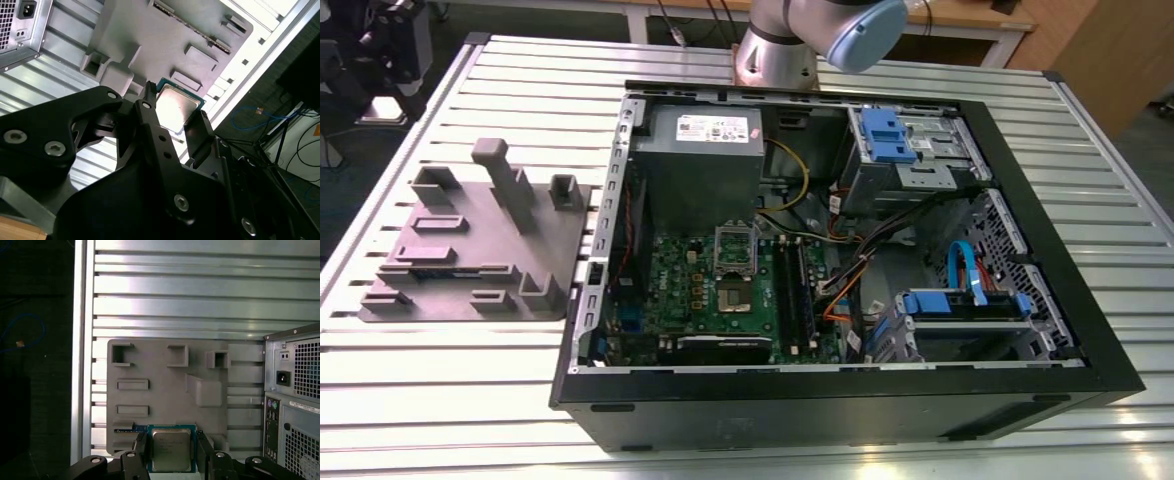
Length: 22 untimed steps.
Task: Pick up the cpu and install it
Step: 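Pick up the cpu and move it towards the insertion slot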
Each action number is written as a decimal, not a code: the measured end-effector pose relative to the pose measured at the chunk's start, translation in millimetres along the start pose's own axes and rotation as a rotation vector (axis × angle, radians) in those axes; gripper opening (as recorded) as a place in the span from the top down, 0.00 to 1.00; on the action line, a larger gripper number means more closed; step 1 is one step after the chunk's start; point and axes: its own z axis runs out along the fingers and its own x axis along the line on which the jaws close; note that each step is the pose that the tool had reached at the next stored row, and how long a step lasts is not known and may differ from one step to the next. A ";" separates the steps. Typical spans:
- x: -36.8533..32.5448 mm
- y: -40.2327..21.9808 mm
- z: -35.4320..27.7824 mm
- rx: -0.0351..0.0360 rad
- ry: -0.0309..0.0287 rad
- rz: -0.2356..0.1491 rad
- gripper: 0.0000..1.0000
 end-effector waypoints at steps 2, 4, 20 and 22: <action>-1.4 0.0 0.1 0.0000 -0.0001 0.000 0.53; -2.7 0.0 0.1 0.0000 -0.0001 0.000 0.53; -10.8 -0.1 0.2 0.0000 -0.0001 0.000 0.53; -11.3 -0.1 0.1 0.0000 0.0000 0.000 0.53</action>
